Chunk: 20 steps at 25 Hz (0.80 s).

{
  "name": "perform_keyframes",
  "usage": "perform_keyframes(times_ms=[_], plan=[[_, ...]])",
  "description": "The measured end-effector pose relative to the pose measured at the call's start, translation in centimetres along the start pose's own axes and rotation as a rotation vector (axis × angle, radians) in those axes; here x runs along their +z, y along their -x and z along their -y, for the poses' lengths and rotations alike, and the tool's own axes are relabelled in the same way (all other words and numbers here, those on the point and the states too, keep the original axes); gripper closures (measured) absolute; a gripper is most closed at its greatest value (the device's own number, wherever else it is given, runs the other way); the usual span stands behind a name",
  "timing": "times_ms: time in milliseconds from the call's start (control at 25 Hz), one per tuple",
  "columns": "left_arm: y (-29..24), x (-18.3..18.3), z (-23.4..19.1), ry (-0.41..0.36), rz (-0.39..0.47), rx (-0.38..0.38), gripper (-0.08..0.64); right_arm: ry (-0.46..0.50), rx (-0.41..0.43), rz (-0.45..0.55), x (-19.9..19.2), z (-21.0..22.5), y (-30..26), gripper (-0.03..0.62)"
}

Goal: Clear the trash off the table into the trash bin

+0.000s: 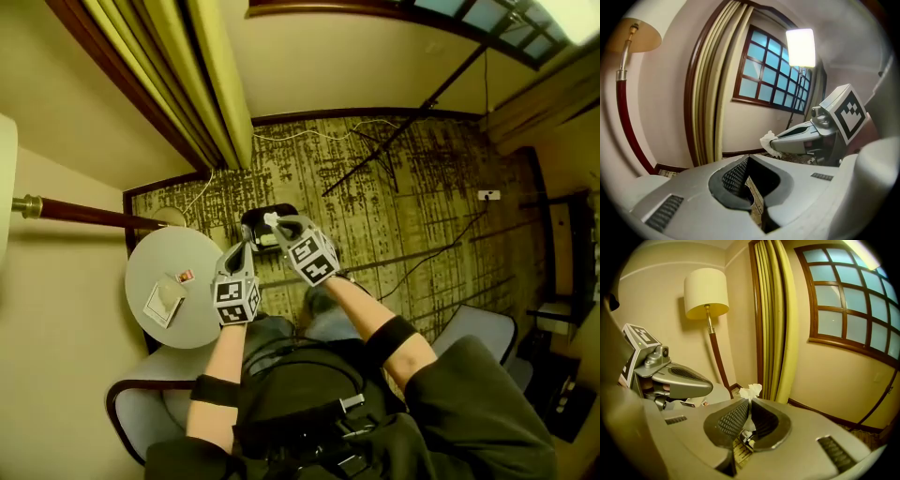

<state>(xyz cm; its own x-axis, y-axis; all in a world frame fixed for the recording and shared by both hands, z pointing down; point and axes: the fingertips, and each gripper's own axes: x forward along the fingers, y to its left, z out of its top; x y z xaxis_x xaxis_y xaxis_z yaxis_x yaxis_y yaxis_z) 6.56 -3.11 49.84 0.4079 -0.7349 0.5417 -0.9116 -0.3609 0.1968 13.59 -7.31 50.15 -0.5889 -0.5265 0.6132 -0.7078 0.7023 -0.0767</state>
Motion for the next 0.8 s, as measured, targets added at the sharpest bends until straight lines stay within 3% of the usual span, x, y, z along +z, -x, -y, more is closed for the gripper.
perform_keyframes(times_ms=[280, 560, 800], plan=[[-3.8, -3.5, -1.8, 0.021, -0.043, 0.02, 0.557, -0.027, 0.027, -0.06, -4.2, 1.4, -4.5, 0.557], [-11.7, -9.7, -4.9, 0.071, -0.095, 0.049, 0.557, -0.076, 0.056, -0.142, -13.4, 3.6, -14.0, 0.557], [-19.0, -17.4, -7.1, 0.108, -0.144, 0.06, 0.557, -0.106, 0.075, -0.215, -21.9, 4.7, -21.7, 0.557]])
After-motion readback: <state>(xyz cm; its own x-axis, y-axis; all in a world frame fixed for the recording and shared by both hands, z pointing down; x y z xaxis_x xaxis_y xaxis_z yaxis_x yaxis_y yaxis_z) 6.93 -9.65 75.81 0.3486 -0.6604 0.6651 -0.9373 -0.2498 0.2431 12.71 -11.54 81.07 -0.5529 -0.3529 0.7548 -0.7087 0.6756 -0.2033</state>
